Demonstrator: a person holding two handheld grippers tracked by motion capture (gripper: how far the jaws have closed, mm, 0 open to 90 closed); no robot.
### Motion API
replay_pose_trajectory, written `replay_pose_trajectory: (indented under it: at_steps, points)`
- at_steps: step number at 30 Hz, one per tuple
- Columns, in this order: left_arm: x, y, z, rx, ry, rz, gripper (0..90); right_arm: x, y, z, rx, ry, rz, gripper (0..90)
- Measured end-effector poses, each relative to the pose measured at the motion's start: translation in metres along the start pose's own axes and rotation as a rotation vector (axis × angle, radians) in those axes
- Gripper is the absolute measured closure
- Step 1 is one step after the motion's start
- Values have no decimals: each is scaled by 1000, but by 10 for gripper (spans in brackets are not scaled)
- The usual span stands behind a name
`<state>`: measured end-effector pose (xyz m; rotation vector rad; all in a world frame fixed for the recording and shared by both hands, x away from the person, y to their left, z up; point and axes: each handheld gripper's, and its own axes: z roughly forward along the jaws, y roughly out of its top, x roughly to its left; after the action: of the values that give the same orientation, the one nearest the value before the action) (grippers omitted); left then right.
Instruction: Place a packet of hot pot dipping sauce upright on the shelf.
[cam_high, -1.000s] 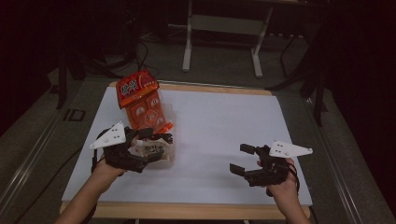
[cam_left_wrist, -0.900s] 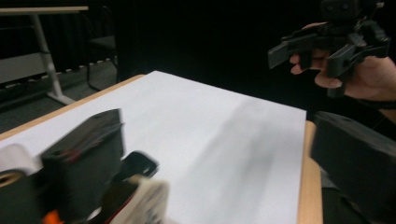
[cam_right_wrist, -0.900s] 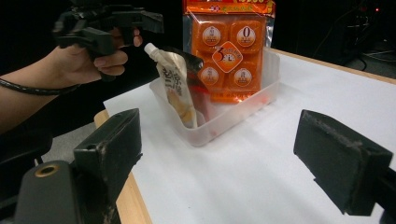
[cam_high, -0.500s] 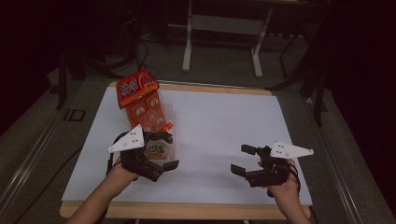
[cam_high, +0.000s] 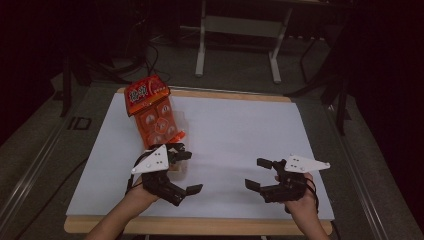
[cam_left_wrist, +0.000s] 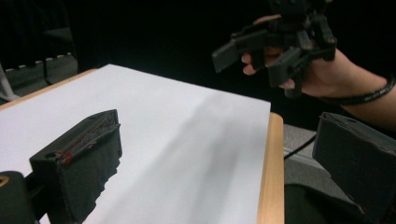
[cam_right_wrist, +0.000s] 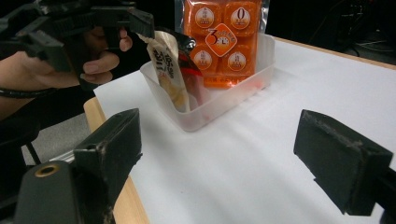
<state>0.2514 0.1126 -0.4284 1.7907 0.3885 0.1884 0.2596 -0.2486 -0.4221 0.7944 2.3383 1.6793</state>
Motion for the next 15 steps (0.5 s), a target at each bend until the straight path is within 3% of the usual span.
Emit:
replay_pose_trajectory:
  at_steps: [7,15]
  points:
    - [-4,-16,11,39,-26,-13,19,-5,-8,-1,-9,1,4,148]
    - [-8,-32,15,36,-51,-42,19,-7,-20,2,11,-11,1,146]
